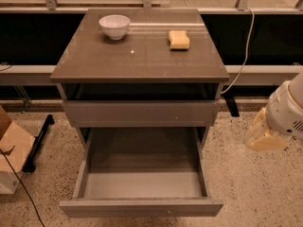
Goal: Close middle drawer
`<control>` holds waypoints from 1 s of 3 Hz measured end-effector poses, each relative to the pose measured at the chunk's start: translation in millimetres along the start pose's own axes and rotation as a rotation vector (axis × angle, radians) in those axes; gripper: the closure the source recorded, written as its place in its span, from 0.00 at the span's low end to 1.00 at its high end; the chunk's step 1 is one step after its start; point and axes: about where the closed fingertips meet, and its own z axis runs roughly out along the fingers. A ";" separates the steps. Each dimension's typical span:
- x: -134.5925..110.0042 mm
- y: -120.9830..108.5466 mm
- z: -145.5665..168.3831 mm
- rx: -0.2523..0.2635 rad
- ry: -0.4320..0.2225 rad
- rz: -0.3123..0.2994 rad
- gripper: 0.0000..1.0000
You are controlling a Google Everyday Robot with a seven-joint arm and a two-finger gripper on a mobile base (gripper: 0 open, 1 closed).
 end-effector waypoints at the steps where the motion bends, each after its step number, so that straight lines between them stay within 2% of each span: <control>1: 5.5 6.7 14.4 -0.030 -0.005 0.027 1.00; 3: 20.2 29.3 90.0 -0.121 -0.027 0.051 1.00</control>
Offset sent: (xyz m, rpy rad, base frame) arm -0.0279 0.0118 -0.1021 0.0839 0.1299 -0.0348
